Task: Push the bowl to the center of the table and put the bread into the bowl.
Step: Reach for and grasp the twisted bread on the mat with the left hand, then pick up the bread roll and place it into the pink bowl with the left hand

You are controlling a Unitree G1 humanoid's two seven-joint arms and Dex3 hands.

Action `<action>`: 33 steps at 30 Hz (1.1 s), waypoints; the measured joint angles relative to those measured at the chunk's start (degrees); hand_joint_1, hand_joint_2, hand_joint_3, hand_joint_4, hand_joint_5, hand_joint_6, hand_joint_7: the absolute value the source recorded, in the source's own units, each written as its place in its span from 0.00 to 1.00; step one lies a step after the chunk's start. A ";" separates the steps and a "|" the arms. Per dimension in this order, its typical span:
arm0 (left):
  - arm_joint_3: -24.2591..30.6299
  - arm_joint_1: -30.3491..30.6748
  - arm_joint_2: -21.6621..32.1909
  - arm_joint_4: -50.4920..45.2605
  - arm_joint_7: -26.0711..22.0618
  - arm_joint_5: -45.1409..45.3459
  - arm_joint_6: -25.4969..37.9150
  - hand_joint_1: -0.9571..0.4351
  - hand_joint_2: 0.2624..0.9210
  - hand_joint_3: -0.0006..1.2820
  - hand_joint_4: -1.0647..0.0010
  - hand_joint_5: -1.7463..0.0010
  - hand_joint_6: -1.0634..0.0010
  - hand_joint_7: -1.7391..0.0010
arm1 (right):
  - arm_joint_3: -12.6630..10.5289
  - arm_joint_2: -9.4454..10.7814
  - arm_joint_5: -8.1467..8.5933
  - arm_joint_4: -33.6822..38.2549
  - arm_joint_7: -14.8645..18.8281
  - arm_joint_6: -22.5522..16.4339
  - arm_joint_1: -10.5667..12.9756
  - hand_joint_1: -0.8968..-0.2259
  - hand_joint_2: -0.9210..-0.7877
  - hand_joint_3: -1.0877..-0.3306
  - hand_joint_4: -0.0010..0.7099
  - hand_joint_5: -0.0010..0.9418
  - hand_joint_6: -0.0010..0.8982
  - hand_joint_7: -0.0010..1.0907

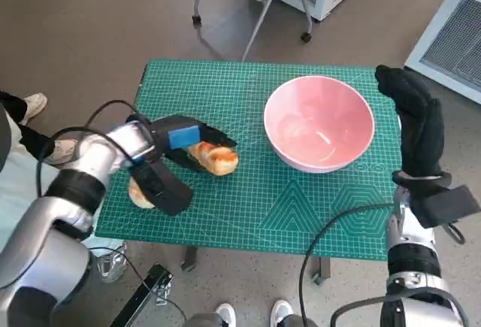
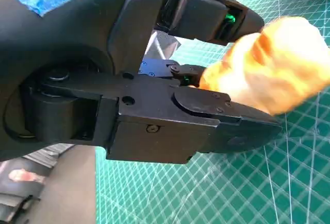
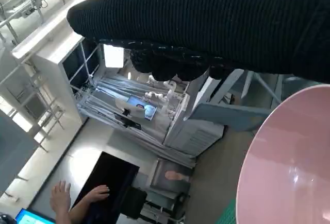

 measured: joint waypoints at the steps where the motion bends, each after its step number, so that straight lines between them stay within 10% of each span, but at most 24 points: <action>1: -0.47 -0.34 -0.52 0.60 0.32 0.34 0.43 0.58 0.86 0.01 0.48 0.99 0.37 0.95 | 0.02 0.01 -0.05 -0.09 -0.01 -0.03 0.11 0.48 0.00 0.30 0.50 0.01 0.06 0.64; 8: -3.68 -1.89 -3.28 4.07 3.92 1.77 2.41 0.68 0.99 0.07 0.34 0.95 0.26 0.92 | 0.11 0.00 -0.64 -0.78 -0.30 -0.27 0.79 0.50 0.00 0.29 0.50 0.01 0.06 0.65; 11: -4.10 -2.03 -3.78 5.11 5.81 1.58 2.45 0.69 1.00 0.12 0.49 0.50 0.39 0.46 | 0.12 -0.01 -0.86 -1.08 -0.67 -0.46 1.05 0.51 0.00 0.28 0.50 0.01 0.06 0.65; 14: -4.11 -2.02 -3.85 5.71 7.13 1.15 2.39 0.69 1.00 0.12 0.49 0.40 0.42 0.29 | 0.11 -0.10 -1.24 -1.44 -0.96 -0.52 1.20 0.51 0.00 0.27 0.50 0.01 0.06 0.65; 33: 3.91 -3.62 1.00 3.52 5.01 -8.32 -2.45 0.69 1.00 0.05 0.41 0.37 0.34 0.31 | 0.15 -0.05 -1.59 -2.27 -1.83 -0.52 1.81 0.50 0.00 0.27 0.50 0.00 0.05 0.66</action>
